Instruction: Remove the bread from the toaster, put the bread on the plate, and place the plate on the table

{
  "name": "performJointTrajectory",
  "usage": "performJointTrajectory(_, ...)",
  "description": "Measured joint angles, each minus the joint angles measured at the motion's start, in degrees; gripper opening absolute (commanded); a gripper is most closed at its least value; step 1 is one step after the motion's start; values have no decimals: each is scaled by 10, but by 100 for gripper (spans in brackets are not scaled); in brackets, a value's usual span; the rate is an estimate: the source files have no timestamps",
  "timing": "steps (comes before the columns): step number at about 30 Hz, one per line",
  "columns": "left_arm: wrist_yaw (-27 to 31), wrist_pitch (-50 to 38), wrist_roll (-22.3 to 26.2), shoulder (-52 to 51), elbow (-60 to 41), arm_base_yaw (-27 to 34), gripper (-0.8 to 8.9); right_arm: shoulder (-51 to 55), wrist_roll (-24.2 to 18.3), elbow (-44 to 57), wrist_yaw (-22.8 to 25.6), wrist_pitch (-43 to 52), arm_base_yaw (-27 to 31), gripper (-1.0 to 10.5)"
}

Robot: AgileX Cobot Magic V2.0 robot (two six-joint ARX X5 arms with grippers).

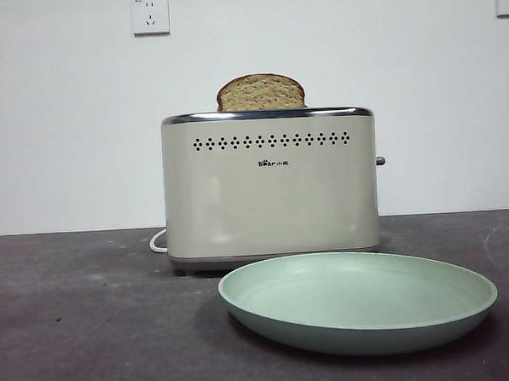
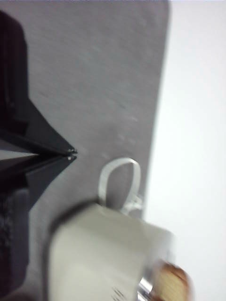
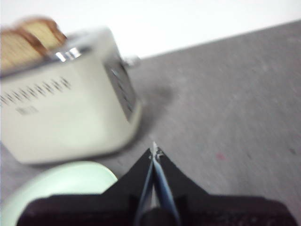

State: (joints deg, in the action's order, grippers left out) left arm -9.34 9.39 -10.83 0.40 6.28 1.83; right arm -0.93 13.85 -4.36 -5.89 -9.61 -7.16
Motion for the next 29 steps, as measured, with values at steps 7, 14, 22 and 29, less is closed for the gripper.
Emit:
performJointTrajectory(7,-55,59,-27,31,119,0,-7,-71,29,-110,-43,-13,0,-12)
performJointTrajectory(14,-159,123,-32,109,246,0,-7,-206,12,-263,-132,-147,0,-11)
performJointTrajectory(22,-250,246,-12,211,389,0,-7,-334,-68,-449,-209,-313,0,-11)
performJointTrajectory(29,-332,348,35,274,483,-1,-7,-396,-143,-568,-262,-449,-10,-11)
